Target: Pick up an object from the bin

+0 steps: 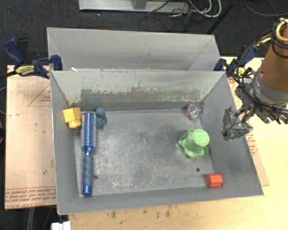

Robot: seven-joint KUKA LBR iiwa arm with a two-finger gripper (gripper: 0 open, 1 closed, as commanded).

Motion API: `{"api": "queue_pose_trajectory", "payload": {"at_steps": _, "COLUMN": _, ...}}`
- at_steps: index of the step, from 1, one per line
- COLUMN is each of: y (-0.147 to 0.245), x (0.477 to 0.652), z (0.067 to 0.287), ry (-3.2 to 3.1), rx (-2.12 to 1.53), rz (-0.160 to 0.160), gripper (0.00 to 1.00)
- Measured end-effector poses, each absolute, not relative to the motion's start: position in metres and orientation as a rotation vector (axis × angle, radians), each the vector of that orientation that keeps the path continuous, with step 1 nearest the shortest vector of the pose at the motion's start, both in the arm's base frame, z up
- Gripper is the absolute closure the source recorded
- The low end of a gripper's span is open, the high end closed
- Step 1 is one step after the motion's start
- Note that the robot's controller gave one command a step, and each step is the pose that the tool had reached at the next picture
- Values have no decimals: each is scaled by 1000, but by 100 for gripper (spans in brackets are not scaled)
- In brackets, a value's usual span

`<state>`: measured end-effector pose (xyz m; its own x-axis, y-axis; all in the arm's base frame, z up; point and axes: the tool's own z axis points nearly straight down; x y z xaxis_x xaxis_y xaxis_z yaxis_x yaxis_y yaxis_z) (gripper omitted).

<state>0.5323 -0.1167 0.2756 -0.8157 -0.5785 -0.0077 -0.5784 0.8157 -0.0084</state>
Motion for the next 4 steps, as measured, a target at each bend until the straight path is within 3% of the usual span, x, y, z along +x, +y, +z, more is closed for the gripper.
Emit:
{"api": "queue_pose_trajectory", "payload": {"at_steps": 1, "y": -75, "x": 519, "z": 145, "ry": 2932, "rx": -1144, "rz": 11, "gripper": 100}}
{"api": "queue_pose_trajectory", "payload": {"at_steps": 2, "y": -77, "x": 521, "z": 149, "ry": 2927, "rx": -1137, "rz": 3, "gripper": 0}}
{"api": "queue_pose_trajectory", "payload": {"at_steps": 3, "y": -114, "x": 601, "z": 92, "ry": 2965, "rx": -1005, "rz": -6, "gripper": 0}}
{"api": "queue_pose_trajectory", "payload": {"at_steps": 4, "y": -116, "x": 602, "z": 93, "ry": 2967, "rx": -1001, "rz": -6, "gripper": 100}}
